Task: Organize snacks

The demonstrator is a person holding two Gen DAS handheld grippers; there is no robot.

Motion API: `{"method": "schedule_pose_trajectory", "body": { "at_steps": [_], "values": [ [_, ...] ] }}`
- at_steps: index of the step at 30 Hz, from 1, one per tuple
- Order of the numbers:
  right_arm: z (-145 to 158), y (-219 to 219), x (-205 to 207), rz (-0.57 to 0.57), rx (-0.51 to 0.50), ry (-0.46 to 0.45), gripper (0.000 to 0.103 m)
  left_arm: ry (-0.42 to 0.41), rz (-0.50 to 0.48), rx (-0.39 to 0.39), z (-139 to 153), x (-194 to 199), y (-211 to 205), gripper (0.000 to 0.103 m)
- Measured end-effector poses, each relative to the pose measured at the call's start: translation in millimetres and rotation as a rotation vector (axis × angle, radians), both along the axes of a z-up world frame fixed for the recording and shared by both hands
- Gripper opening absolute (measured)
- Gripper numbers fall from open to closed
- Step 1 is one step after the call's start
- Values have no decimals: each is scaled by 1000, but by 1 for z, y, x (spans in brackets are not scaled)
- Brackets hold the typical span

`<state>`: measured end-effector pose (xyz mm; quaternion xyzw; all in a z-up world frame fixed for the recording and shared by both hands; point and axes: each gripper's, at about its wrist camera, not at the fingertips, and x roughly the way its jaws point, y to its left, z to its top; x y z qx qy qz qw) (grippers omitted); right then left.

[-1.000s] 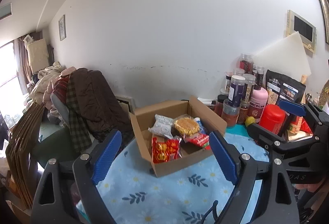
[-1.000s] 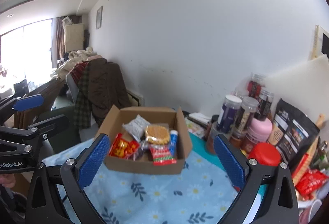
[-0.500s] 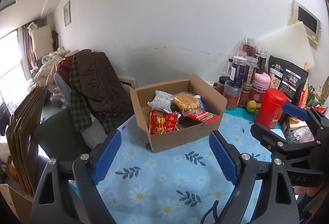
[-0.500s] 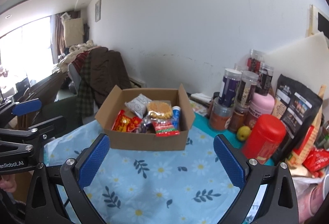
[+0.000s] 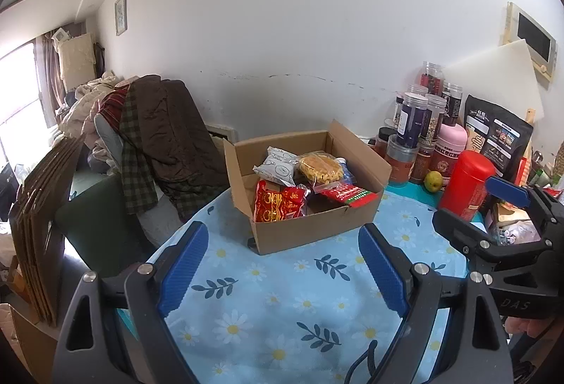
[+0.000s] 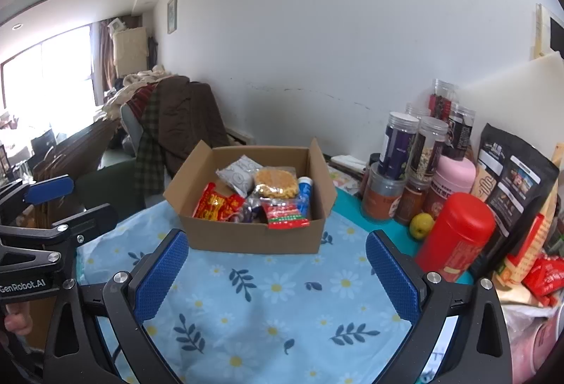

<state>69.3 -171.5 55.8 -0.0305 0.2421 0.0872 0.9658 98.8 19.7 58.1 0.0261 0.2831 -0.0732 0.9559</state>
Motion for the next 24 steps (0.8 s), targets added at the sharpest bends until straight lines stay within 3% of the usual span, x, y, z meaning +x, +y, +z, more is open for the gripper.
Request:
{"method": "schedule_pose_trajectory", "body": {
  "at_steps": [24],
  "values": [
    [-1,-4,3,-3,-3,10,102,7,15,-7,1,7,-1,88]
  ]
}}
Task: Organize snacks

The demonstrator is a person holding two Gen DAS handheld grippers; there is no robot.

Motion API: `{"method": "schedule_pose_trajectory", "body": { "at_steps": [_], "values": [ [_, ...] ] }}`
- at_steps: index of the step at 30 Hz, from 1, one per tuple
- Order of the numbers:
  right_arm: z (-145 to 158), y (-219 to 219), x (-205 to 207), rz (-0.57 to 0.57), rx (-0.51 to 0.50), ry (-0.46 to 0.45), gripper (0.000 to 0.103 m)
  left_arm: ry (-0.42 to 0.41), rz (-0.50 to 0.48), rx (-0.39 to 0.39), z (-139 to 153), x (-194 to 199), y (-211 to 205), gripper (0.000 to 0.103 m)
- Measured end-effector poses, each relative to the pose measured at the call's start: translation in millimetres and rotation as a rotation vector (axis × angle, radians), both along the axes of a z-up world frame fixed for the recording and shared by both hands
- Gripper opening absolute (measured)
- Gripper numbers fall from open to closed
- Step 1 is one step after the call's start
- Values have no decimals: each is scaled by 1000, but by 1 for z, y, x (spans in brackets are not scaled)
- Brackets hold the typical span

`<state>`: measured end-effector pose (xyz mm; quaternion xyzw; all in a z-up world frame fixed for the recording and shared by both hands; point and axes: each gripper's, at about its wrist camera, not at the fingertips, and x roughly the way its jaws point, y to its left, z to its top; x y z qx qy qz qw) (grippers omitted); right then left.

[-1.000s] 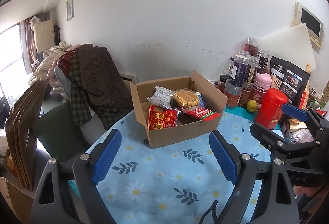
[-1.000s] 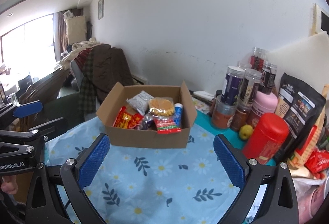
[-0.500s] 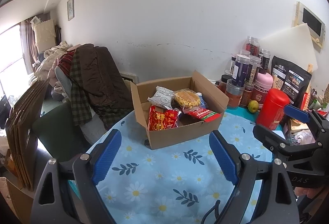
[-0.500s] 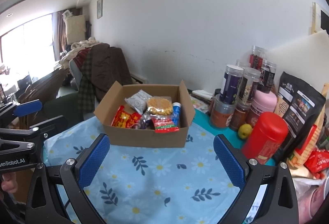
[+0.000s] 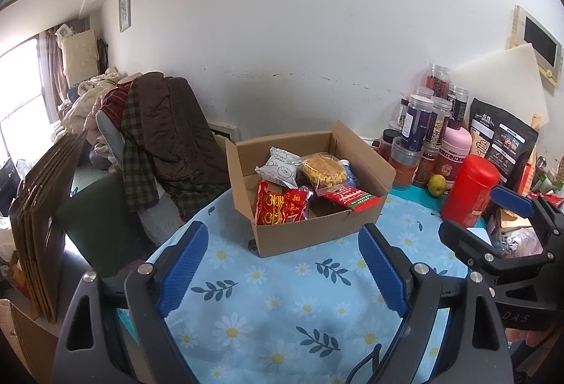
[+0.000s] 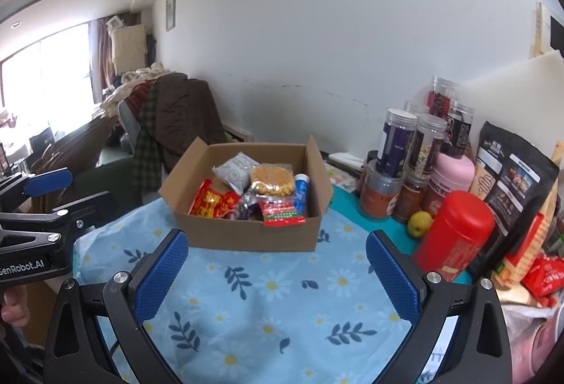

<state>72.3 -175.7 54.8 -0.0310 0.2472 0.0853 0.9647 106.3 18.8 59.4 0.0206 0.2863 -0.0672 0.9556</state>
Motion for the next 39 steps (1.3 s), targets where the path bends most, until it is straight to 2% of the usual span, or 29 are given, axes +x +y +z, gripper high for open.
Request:
{"method": "schedule_pose_trajectory", "body": {
  "at_steps": [9,23,39],
  "values": [
    [0,-4,1,1,-3,3,102,-4,14,1,0,3,0,88],
    [-1,-6,2,4,-21,9,102,35,15,-28,-5,8,3,88],
    [-7,-7,8,-6,-44,28,102,51,30,-13,-7,11,0,88]
  ]
}}
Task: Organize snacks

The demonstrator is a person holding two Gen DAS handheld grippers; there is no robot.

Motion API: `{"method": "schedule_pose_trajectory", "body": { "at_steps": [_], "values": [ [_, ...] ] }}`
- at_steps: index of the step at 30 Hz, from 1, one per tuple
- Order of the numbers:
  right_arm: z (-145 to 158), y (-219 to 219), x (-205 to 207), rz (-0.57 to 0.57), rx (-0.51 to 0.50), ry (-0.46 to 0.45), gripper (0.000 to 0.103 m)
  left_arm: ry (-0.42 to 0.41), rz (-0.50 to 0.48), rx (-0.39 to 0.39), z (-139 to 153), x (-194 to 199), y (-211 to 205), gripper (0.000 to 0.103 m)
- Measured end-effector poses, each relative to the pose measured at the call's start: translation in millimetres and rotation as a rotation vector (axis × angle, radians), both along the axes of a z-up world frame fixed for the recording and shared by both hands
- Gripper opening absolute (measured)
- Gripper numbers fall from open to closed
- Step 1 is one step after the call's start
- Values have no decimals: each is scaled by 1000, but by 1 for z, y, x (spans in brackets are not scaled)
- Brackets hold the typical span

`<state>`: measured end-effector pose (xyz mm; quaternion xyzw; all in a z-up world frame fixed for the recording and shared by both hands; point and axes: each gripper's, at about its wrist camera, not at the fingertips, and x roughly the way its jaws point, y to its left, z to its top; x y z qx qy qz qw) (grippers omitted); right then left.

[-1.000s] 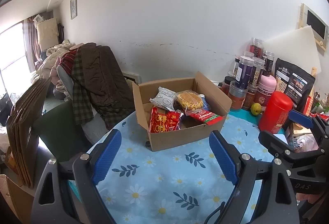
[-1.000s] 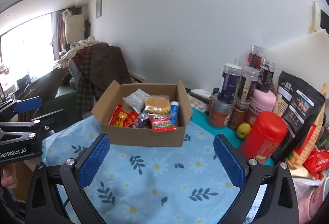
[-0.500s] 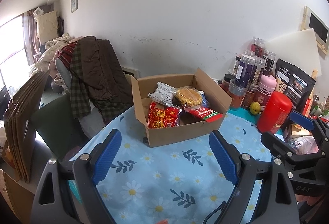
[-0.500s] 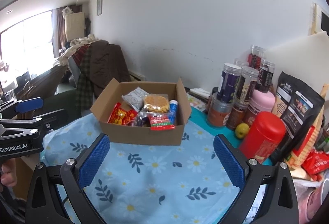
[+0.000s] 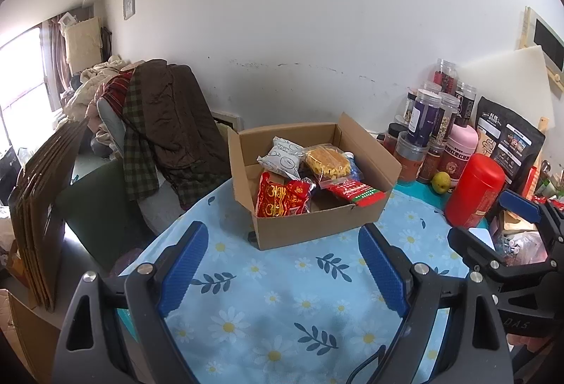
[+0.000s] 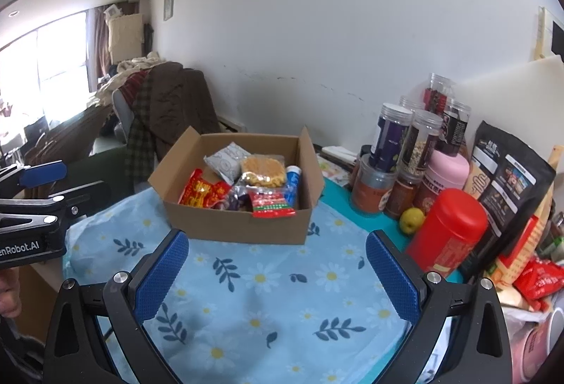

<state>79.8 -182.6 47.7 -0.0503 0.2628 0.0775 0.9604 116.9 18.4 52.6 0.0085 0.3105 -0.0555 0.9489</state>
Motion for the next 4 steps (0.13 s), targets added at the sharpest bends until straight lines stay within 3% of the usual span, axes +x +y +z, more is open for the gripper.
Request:
{"method": "schedule_pose_trajectory", "body": {
  "at_steps": [4],
  "values": [
    [-1,-1,0,-6,-1,0,102,3,4,4,-2,1,-1,88]
  ]
}}
